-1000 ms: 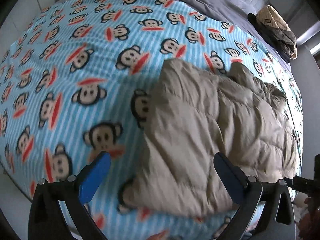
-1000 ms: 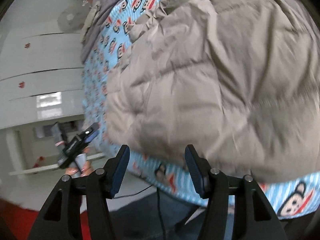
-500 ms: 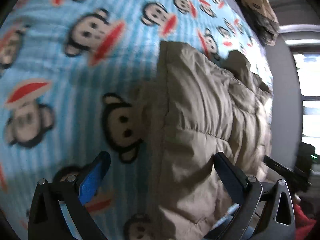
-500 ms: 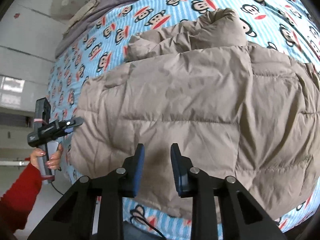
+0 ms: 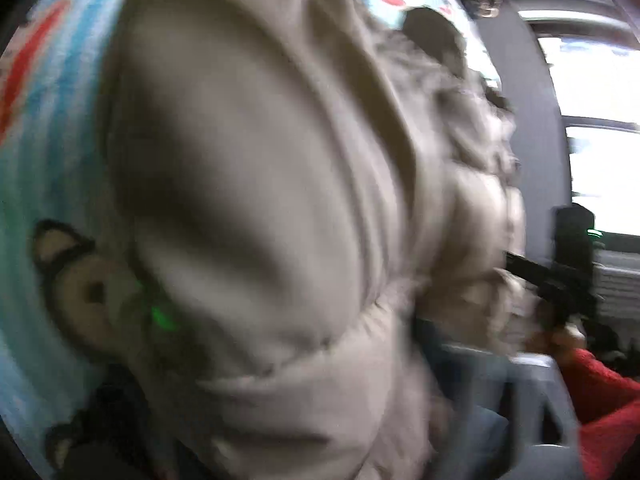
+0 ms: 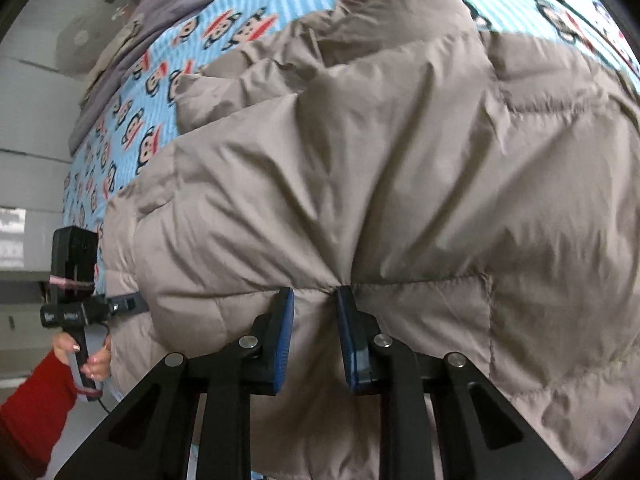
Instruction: Fold large clothes
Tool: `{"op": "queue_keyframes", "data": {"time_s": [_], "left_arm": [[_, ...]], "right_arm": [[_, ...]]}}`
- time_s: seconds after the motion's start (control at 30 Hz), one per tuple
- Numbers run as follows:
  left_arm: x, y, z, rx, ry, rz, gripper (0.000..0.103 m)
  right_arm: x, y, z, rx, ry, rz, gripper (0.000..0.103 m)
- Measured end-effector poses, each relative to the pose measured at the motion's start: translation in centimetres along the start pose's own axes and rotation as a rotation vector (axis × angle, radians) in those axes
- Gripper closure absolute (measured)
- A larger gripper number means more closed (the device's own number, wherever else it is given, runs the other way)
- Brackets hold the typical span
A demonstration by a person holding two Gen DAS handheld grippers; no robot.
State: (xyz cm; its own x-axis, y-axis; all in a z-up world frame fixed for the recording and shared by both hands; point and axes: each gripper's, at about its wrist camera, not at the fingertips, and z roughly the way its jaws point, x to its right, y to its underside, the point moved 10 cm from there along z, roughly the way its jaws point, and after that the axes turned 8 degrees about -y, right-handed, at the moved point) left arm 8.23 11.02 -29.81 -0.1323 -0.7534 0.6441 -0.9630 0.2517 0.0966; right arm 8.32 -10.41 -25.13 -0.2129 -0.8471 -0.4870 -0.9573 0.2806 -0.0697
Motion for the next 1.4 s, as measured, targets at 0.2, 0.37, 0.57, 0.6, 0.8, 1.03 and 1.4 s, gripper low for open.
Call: {"op": "queue_keyframes", "data": {"time_s": [0.2,0.37,0.57,0.6,0.8,1.03,1.4], "left_arm": [[4.7,0.6,-2.6,0.049,0.098,-0.005,0.076],[12.8,1.4,-5.7,0.102,0.210,0.049,0.076],[18.7,1.8,-5.6,0.131,0.176,0.128,0.076],[18.4,2.2,-6.0,0.133,0.166,0.125,0.076],[18.0,2.4,-6.4,0.161,0.093,0.066,0.076],[21.8,1.3,-5.0,0.219,0.021,-0.015,0.076],[30.7,1.3,-1.8,0.237,-0.194,0.028,0.076]], "right_arm": [[0.9,-0.2,1.0,-0.011,-0.009,0.037,0.080],[1.6,-0.3,1.0,-0.014,-0.069,0.080,0.081],[1.2,-1.5,-1.7,0.022,-0.124,0.091,0.081],[0.6,-2.3,-3.2,0.080,-0.145,0.068,0.081],[1.5,-6.6,-2.1,0.095,-0.206,0.144,0.090],[2.3,-8.5,4.4,-0.016,-0.288,0.245,0.097],[5.0,-7.3,-4.8,0.064,-0.424,0.233,0.097]]}}
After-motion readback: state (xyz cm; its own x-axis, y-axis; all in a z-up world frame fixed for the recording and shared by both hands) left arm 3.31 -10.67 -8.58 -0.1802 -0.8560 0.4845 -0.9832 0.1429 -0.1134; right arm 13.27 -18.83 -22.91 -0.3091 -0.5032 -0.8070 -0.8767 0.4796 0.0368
